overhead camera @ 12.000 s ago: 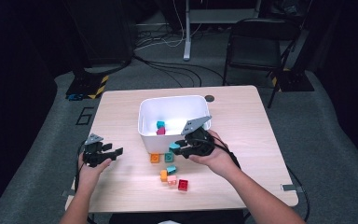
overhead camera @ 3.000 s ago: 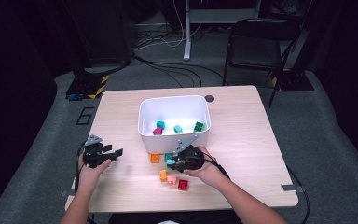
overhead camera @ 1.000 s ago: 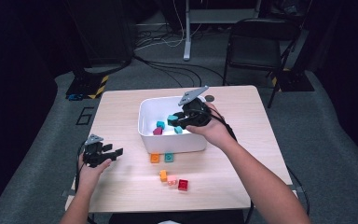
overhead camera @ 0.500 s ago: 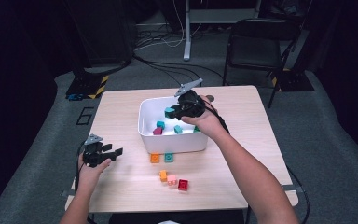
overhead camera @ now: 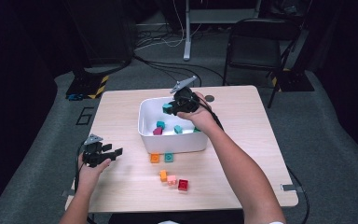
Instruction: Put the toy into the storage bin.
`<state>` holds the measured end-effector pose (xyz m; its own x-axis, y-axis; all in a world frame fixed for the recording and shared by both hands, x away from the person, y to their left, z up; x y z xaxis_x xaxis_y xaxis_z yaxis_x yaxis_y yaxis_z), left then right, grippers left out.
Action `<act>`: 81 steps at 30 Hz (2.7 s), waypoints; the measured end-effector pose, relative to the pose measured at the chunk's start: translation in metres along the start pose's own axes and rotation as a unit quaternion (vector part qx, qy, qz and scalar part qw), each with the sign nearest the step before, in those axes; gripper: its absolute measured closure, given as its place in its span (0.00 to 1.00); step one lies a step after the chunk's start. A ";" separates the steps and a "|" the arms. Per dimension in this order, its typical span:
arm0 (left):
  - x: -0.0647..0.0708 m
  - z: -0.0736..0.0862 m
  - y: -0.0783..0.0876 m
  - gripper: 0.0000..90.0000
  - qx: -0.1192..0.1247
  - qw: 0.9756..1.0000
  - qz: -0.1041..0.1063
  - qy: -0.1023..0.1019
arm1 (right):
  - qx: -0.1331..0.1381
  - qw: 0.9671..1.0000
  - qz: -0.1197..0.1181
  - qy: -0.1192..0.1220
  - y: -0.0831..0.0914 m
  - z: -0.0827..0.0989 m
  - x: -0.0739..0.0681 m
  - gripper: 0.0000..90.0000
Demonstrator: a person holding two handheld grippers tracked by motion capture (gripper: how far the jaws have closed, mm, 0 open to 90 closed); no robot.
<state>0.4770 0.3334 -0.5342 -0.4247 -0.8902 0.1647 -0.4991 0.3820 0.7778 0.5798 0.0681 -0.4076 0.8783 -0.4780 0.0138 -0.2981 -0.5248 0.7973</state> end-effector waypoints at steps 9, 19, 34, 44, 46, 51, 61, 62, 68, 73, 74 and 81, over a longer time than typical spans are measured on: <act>0.000 0.000 0.000 0.42 -0.002 1.000 0.000 -0.001 | -0.009 1.000 -0.001 -0.003 -0.019 0.001 0.002 0.74; -0.001 -0.001 0.001 0.42 0.004 1.000 -0.002 0.002 | -0.037 0.999 0.002 -0.005 -0.036 0.006 0.000 0.72; -0.001 0.000 0.001 0.42 -0.001 1.000 -0.001 -0.001 | 0.008 1.000 0.006 -0.006 -0.008 -0.002 -0.006 0.62; 0.000 0.000 0.001 0.42 0.000 1.000 -0.002 0.000 | 0.036 0.999 0.000 -0.003 0.029 0.007 -0.019 0.59; 0.000 0.000 0.001 0.42 -0.001 1.000 -0.001 0.001 | 0.041 0.999 -0.004 0.001 0.035 0.010 -0.022 0.60; 0.001 0.001 0.000 0.42 -0.004 1.000 0.000 0.001 | 0.059 0.998 -0.010 0.012 0.052 0.023 -0.036 0.60; 0.002 -0.001 -0.004 0.42 -0.005 1.000 0.005 0.002 | 0.068 0.997 -0.020 0.037 0.067 0.051 -0.064 0.60; 0.002 -0.001 -0.004 0.42 -0.004 1.000 0.005 0.003 | 0.067 0.997 -0.021 0.035 0.067 0.053 -0.066 0.60; 0.001 -0.002 -0.004 0.42 -0.004 1.000 0.005 0.004 | 0.067 0.997 -0.026 0.035 0.060 0.072 -0.082 0.60; 0.001 -0.002 -0.004 0.42 -0.004 1.000 0.005 0.004 | 0.061 0.997 -0.028 0.036 0.052 0.089 -0.092 0.60; 0.001 -0.002 -0.004 0.42 -0.005 1.000 0.005 0.004 | 0.060 0.997 -0.029 0.040 0.049 0.093 -0.094 0.60; 0.000 -0.002 -0.003 0.42 0.001 1.000 0.005 0.007 | 0.060 0.997 -0.038 0.035 0.036 0.116 -0.110 0.60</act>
<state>0.4797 0.3316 -0.5349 -0.4198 -0.8895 0.1804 -0.4957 0.3913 0.7754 0.4292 0.0198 -0.4507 0.9223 -0.3864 0.0016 -0.2694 -0.6402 0.7194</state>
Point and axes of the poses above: each handheld gripper's, and its own axes: y roughly backward along the jaws, z roughly out of its underside, x roughly to its right, the point moved 8 cm from there along -y, roughly forward along the jaws, and after that the axes turned 14 degrees about -x, right-handed, at the moved point
